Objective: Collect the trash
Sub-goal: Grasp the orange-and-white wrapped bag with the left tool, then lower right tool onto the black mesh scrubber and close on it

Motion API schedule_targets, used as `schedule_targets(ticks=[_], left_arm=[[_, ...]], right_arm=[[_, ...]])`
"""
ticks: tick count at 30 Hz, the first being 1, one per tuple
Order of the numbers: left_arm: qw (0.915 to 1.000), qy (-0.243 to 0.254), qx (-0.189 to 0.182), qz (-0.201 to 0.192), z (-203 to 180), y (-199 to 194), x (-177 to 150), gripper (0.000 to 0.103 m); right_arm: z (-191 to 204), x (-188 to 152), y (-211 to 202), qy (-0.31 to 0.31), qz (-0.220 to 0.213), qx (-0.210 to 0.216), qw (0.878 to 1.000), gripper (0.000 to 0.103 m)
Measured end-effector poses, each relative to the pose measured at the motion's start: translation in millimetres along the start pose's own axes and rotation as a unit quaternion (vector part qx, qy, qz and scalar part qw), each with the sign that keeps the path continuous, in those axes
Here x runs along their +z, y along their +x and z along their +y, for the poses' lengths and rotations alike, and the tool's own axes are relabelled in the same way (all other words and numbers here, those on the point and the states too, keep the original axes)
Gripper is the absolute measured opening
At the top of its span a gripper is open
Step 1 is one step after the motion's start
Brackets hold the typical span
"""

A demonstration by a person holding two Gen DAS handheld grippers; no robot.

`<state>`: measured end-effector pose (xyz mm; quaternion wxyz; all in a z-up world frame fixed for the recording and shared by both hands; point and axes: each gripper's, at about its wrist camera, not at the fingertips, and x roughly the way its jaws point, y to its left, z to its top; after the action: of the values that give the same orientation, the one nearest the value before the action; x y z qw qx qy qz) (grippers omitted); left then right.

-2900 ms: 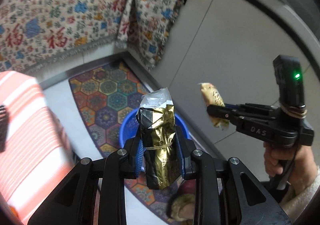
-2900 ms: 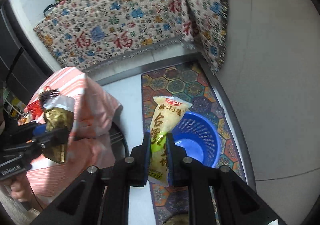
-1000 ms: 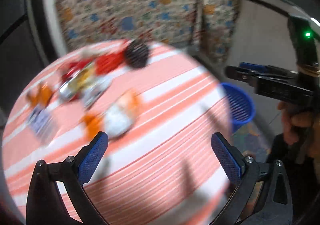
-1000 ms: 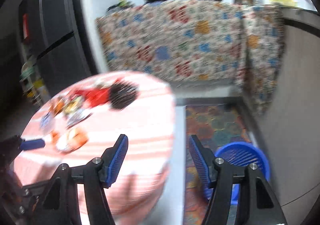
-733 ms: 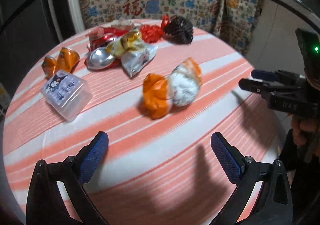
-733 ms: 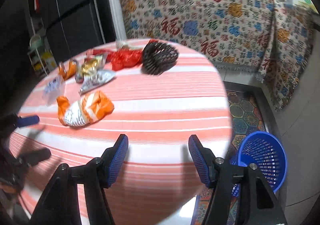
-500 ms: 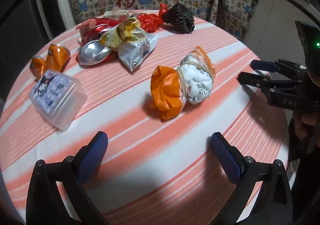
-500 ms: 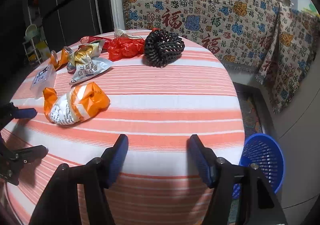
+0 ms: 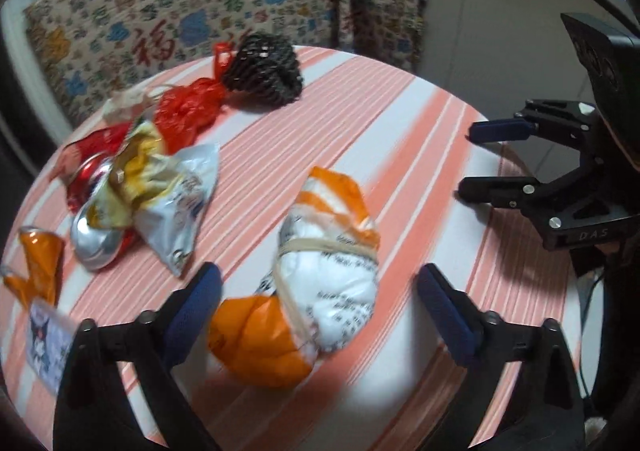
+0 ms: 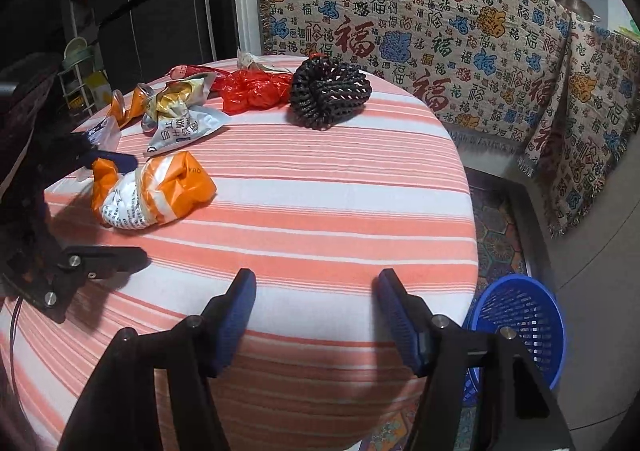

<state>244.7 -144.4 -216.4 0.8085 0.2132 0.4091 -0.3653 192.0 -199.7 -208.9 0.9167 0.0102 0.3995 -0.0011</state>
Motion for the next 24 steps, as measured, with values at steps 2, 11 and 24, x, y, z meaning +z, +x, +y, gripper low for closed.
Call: schedule_targets(ticks=[2,11,24], left_arm=[[0.9998,-0.015,-0.014,-0.004,3,0,2,0.073],[0.9901,-0.120,0.073,-0.010,8,-23,-23,0.058],[0.9608,-0.236,0.145,-0.014,32,-35,-49,0.061]], right_arm=[[0,0,0,-0.002,0.000,0.001,1.000,0.065],[-3,9,6,0.001,0.019,-0.001,1.000,0.066],[-11,109,88,0.035,0.056,0.013,0.998,0.067]])
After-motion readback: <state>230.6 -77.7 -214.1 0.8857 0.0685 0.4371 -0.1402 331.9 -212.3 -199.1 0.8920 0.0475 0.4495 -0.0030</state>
